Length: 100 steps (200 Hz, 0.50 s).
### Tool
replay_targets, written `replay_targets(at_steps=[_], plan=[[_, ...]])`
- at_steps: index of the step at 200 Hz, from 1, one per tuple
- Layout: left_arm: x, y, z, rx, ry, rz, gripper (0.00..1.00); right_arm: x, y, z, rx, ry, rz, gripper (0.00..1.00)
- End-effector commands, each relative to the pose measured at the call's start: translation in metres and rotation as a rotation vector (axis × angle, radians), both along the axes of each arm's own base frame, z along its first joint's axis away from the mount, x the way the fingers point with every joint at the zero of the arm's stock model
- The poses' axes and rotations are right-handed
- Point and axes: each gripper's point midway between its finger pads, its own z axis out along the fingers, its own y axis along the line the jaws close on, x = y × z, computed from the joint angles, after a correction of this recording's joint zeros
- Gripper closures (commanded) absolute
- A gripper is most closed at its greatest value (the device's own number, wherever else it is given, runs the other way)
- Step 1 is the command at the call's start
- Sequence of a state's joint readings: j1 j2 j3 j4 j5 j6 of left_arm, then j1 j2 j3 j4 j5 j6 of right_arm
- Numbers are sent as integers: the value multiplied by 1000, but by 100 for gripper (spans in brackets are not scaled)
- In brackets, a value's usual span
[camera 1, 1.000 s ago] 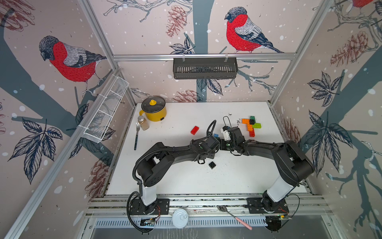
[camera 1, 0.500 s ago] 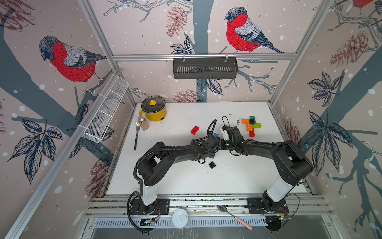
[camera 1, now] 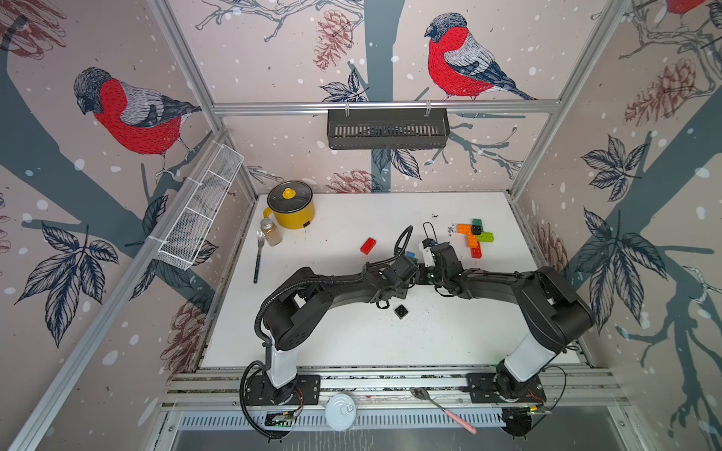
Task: Assemble a small pinwheel with lego
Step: Assemble the lego brick with the lego brick.
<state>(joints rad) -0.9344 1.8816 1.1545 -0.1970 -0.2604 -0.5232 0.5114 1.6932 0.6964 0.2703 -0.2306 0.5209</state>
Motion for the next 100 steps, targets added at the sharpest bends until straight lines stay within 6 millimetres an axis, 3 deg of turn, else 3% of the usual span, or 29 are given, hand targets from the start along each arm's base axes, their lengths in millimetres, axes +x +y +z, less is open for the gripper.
replay_targets(at_steps=[1, 62, 100], plan=[[2, 14, -3, 80, -19, 20, 85, -46, -58, -57, -246, 238, -120, 8], [2, 17, -7, 96, -20, 26, 83, -55, -66, -70, -251, 264, -141, 9], [2, 20, -5, 102, -24, 30, 77, -40, -49, -45, -166, 224, -116, 8]])
